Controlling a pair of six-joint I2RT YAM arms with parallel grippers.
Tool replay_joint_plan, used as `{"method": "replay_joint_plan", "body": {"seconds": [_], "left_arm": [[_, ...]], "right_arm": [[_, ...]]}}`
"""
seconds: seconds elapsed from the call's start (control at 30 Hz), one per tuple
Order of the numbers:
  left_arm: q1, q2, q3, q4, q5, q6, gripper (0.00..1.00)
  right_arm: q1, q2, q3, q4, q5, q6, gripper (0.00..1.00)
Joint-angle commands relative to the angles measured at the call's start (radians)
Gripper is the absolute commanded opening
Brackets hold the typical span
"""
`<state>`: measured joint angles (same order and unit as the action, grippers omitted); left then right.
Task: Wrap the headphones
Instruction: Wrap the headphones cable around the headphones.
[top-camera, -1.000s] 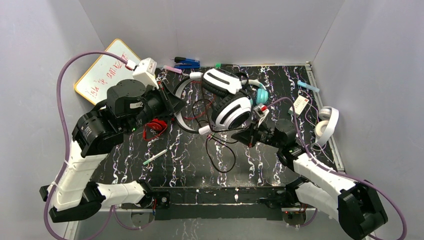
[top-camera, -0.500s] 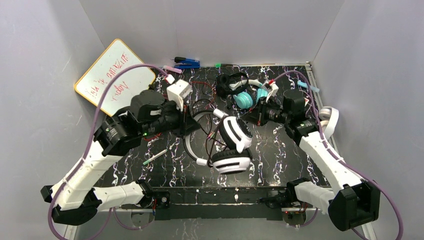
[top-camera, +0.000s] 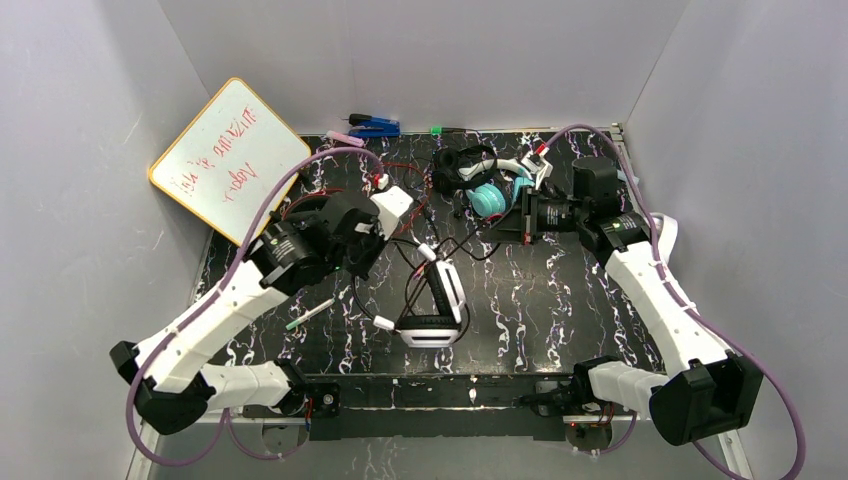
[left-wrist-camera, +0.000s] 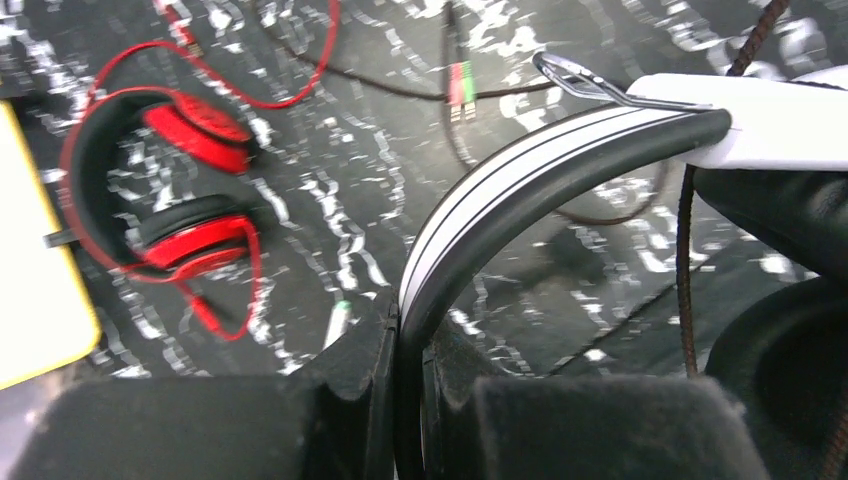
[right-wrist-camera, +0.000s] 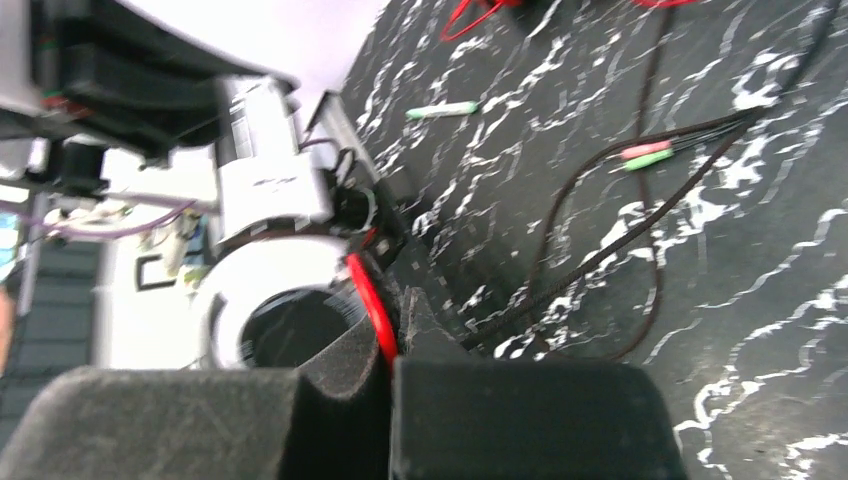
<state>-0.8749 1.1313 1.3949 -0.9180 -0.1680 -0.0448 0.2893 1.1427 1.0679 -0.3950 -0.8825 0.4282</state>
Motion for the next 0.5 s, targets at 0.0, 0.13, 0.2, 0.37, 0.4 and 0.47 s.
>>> {"method": "replay_joint_plan", "body": {"seconds": [0.0,0.13,0.2,0.37,0.4,0.47], "left_arm": [[-0.019,0.034,0.014,-0.026,-0.22,0.158,0.0],[-0.06,0.077,-0.012,-0.014,-0.388,0.225,0.0],[-0.084,0.102,-0.021,-0.005,-0.47,0.242,0.0],[-0.155,0.125,-0.042,0.069,-0.625,0.255,0.0],[-0.161,0.127,-0.045,0.092,-0.67,0.249,0.0],[-0.165,0.135,-0.041,0.131,-0.742,0.222,0.0]], "right_arm": [[-0.004,-0.025,0.0,-0.018,-0.188,0.06,0.01],[-0.003,-0.052,-0.025,0.053,-0.277,0.138,0.01],[-0.003,-0.065,-0.041,0.115,-0.31,0.204,0.01],[-0.004,-0.074,-0.049,0.196,-0.328,0.343,0.01],[-0.004,-0.075,-0.056,0.224,-0.336,0.38,0.01],[0.0,-0.082,-0.074,0.293,-0.356,0.468,0.01]]}}
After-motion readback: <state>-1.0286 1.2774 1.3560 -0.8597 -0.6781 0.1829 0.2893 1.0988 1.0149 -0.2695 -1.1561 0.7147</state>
